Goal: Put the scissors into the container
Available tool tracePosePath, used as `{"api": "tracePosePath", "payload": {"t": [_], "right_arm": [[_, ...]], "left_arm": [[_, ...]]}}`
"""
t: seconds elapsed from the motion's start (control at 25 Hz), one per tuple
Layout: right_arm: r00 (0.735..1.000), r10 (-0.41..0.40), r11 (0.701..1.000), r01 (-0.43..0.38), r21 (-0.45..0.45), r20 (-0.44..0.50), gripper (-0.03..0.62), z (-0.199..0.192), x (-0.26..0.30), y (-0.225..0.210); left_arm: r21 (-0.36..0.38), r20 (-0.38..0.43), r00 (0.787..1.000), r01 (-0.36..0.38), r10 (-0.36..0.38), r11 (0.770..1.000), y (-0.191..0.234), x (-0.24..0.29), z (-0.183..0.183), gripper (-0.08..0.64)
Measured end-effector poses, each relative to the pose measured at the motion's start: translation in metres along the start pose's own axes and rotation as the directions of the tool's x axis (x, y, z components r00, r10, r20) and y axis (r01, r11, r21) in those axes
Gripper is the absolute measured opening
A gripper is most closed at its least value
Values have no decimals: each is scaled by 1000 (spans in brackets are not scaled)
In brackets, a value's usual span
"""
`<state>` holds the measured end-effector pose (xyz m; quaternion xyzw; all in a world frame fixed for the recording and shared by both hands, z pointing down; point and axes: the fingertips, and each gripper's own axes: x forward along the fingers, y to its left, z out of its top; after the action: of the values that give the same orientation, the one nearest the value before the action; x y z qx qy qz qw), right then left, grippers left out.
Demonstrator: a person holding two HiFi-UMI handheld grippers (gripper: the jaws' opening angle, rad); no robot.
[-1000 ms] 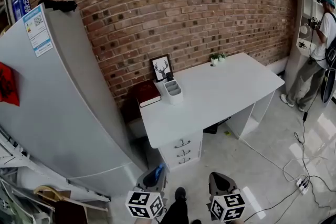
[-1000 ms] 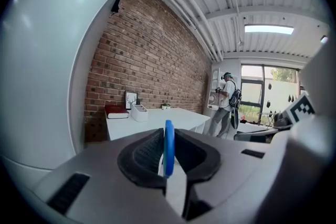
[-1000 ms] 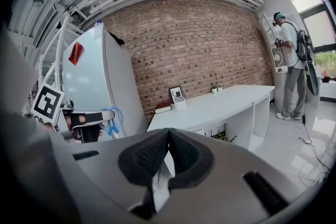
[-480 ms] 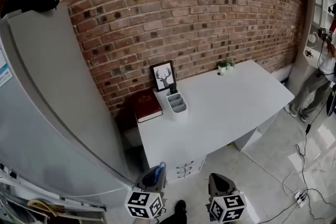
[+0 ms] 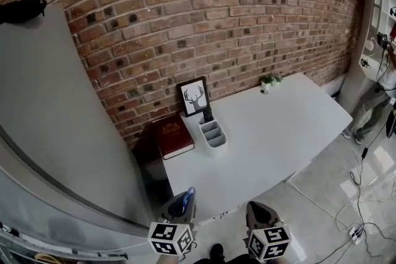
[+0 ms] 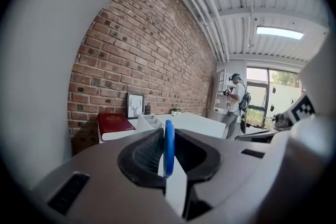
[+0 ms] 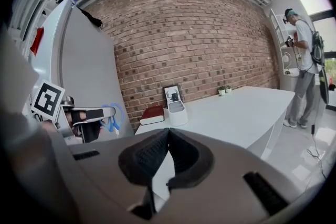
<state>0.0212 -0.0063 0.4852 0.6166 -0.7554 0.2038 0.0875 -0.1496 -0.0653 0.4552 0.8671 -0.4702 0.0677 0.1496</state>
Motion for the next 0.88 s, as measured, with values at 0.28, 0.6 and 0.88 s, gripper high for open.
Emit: {"api": "tracePosePath", "payload": {"t": [0.28,0.6,0.88], "right_arm": [[1000,-20,1000,20,14,-11,0,8,26,-15],[1000,21,1000,-21,-2,-8,0,29,72,-28],[998,64,998,-64,-17,-11,0,51,111,-50]], "left_arm": [[-13,6,1000,-3,3,1000,18,29,10,48],[-9,49,998,-40,40,999,37,70,37,48],[-6,74,994,-85,85,996,47,108,60,48]]}}
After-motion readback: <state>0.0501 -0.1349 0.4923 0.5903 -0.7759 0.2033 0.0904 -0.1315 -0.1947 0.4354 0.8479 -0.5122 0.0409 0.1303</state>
